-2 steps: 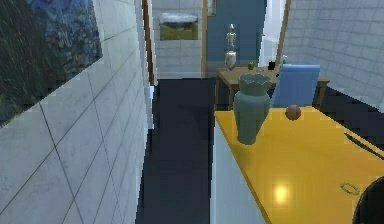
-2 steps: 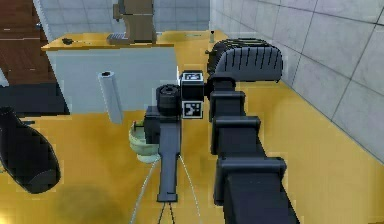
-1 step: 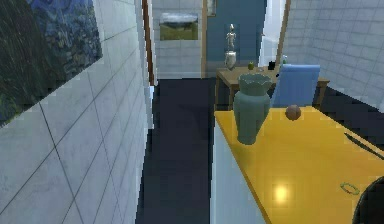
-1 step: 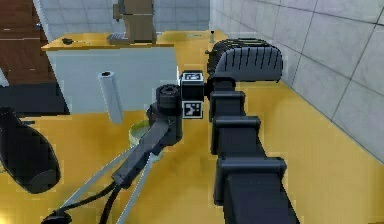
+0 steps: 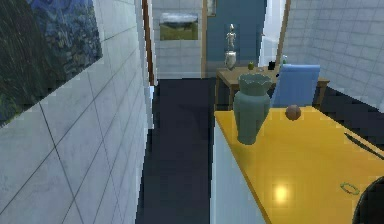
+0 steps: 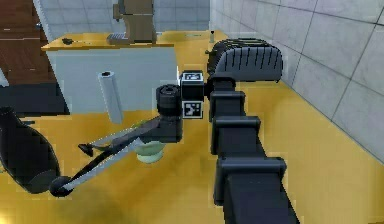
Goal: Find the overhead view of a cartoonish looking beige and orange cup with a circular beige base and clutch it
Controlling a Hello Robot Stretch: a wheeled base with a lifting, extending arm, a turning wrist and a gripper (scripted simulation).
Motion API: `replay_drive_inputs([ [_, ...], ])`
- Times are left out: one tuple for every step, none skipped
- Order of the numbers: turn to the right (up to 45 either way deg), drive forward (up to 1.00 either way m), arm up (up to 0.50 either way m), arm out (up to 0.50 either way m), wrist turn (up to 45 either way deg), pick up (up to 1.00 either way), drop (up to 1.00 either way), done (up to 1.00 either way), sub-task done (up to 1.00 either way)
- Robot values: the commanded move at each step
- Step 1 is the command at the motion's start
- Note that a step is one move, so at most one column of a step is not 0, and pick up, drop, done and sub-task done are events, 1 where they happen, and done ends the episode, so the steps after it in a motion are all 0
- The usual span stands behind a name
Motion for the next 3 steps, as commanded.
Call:
replay_drive_inputs([
  [0.0, 0.00, 0.00, 0.00, 45.0, 0.00, 0.00, 0.00, 0.00],
  [0.0, 0.00, 0.00, 0.00, 12.0, 0.00, 0.00, 0.00, 0.00],
  [0.0, 0.00, -0.10, 0.00, 0.0, 0.00, 0.00, 0.00, 0.00],
])
